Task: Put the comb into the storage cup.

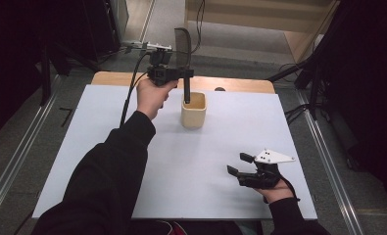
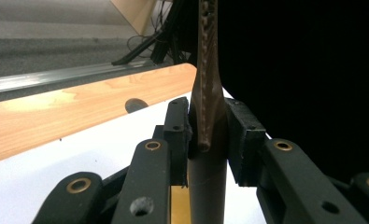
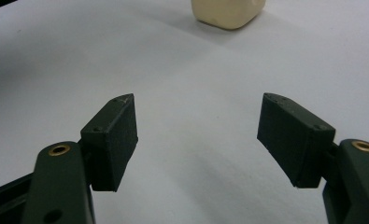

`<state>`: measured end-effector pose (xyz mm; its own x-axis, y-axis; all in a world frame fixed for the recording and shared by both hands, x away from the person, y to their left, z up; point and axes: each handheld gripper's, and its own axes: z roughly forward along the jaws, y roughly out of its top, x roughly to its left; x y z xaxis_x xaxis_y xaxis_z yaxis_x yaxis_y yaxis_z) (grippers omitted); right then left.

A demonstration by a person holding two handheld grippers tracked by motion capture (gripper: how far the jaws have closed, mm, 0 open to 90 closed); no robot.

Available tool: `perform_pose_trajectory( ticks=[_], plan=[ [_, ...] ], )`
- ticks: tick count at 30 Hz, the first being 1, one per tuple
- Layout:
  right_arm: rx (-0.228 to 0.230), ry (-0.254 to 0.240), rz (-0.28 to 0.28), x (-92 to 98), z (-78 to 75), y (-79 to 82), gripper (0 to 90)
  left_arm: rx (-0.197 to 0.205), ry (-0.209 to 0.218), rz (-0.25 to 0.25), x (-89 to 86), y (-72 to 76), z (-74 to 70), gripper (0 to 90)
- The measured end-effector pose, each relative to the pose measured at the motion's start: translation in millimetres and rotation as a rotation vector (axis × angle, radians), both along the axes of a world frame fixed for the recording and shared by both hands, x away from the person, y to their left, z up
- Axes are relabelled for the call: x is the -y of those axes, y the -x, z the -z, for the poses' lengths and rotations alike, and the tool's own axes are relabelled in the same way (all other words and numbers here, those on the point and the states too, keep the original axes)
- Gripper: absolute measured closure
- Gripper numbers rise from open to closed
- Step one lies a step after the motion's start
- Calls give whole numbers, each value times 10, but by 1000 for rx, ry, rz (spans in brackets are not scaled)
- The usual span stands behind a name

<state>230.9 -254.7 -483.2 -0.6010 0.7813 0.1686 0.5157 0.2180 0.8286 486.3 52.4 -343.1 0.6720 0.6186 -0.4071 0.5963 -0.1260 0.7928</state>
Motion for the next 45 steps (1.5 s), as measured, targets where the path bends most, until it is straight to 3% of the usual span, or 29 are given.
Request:
perform_pose_trajectory(
  ticks=[11,16,32,45],
  plan=[
    [3,-1,-5,-4,-7,-2,267,16,-34,-5,73,-83,136,724],
    [6,-5,-3,-3,-11,-2,267,17,-30,-12,85,-102,202,724],
    [11,-8,-1,5,-16,-9,267,45,-61,11,181,-77,403,723],
    [11,-11,-2,1,-21,-7,267,33,-70,19,165,-56,570,722]
  ],
)
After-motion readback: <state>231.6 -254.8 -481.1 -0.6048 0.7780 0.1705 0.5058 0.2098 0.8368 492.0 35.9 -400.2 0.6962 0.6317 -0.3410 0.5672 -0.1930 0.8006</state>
